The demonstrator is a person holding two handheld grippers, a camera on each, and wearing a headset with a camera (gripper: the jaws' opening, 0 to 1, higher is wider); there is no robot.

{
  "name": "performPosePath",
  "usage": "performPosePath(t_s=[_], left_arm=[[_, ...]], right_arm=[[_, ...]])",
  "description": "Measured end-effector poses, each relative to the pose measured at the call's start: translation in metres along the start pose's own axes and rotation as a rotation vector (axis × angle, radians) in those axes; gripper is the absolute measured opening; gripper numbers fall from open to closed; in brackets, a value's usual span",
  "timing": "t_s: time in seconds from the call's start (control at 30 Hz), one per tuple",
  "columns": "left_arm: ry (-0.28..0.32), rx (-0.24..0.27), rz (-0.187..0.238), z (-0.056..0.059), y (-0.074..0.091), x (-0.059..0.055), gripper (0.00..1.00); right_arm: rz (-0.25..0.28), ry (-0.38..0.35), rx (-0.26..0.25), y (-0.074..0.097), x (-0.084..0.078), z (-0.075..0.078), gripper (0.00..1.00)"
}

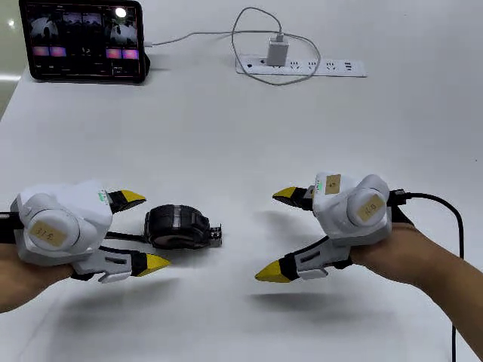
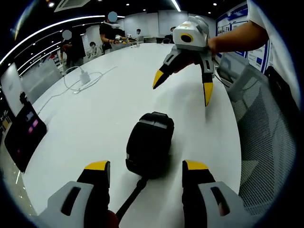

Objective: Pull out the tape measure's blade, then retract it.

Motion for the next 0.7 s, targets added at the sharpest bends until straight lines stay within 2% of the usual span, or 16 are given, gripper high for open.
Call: performPosePath(t_s=[0.7], left_arm=[[-0.069,-0.081,-0.058,-0.003,-0.016,-0.002,0.38]], right_arm=[[-0.003,0.027,0.020,-0.008,0.007,0.001,0.78]])
Point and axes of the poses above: the centre of the closed fingertips' face, and the gripper's own axes: y roughly backward along the fingers, z roughly to its right, x roughly out of its top, the point moved 1 cm from there along y, roughly backward along the fingers, and after that the axes turned 2 degrees about -x, right-handed, at the moved point
